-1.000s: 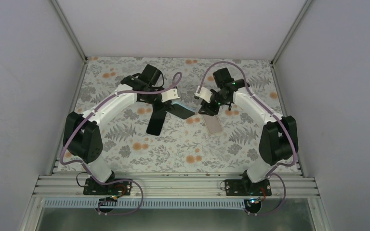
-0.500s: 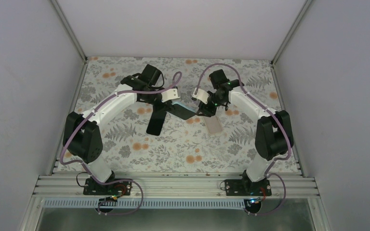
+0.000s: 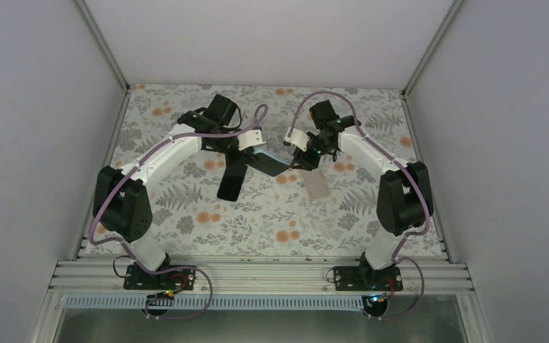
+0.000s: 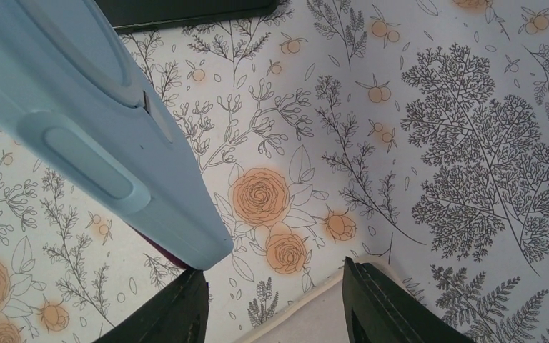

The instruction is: Take the phone out of the phone case

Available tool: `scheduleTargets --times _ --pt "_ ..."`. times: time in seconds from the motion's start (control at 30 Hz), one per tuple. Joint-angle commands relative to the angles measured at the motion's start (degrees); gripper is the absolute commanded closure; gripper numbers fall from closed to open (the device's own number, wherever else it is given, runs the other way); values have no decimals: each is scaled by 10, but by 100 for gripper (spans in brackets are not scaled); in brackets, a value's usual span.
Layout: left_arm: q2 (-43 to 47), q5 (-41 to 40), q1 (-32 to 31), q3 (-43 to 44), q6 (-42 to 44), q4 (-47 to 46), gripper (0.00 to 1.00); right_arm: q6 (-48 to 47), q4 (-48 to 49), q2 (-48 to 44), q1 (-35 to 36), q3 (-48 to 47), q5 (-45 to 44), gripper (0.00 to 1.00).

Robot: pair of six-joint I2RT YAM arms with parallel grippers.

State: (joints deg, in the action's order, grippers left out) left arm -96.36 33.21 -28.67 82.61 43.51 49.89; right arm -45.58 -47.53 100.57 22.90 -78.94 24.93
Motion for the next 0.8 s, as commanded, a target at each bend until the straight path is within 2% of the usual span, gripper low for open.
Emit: scheduleTargets --times 0.0,0.13,0.37,0.53,0.77 --pt "20 90 -6 28 2 -4 98 5 27 7 8 -17 9 51" --pt "12 143 -6 49 11 19 98 9 26 14 15 -30 10 51" --pt "-25 243 -14 101 63 124 98 19 36 26 26 -68 5 51" --pt "-33 249 -15 99 69 125 98 16 24 31 31 -91 14 51" --pt "-23 212 -15 85 23 56 98 -32 -67 28 73 -103 101 50"
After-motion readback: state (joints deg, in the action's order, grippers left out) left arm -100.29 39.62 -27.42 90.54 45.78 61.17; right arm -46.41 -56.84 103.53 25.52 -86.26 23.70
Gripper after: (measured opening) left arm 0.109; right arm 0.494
